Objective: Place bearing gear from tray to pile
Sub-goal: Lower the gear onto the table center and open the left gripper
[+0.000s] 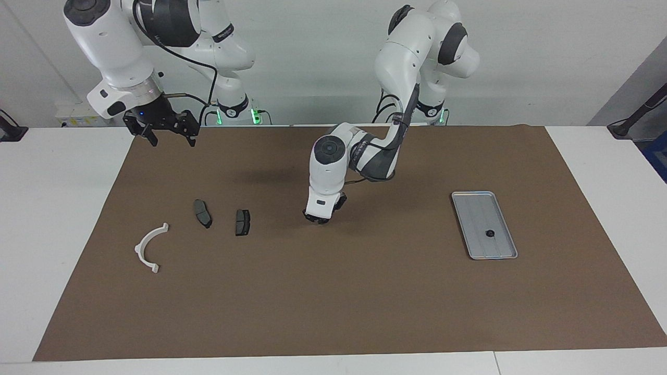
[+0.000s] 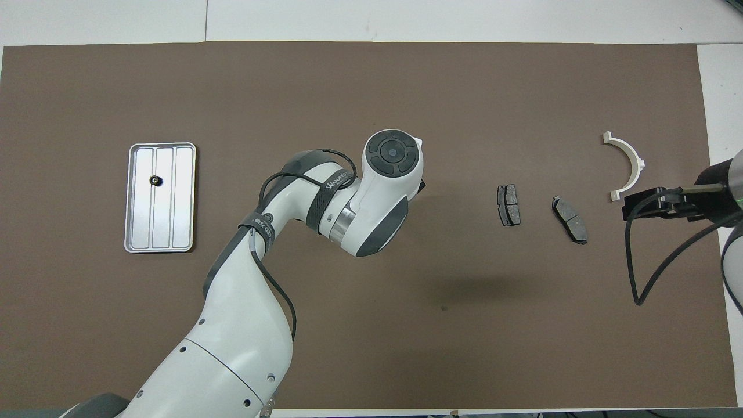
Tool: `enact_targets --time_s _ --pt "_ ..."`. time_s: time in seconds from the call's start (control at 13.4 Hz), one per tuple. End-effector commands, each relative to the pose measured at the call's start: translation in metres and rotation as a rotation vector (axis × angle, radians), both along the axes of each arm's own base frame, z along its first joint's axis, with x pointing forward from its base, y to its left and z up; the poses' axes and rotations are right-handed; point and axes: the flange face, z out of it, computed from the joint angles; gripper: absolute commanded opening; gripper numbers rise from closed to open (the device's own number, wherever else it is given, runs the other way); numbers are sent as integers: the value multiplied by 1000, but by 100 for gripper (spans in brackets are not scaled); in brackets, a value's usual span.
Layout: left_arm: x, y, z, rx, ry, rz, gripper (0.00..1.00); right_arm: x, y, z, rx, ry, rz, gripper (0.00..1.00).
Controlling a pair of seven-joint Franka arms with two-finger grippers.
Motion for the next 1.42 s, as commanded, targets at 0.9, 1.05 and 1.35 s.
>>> enact_targets --time_s 0.9,1.05,1.35 --pt "6 16 14 34 25 38 88 -3 -5 0 19 -40 34 100" --pt "20 45 58 19 -7 78 88 -1 -5 -2 19 -48 35 100" --pt "52 125 74 41 29 90 88 24 4 -15 16 -111 52 100"
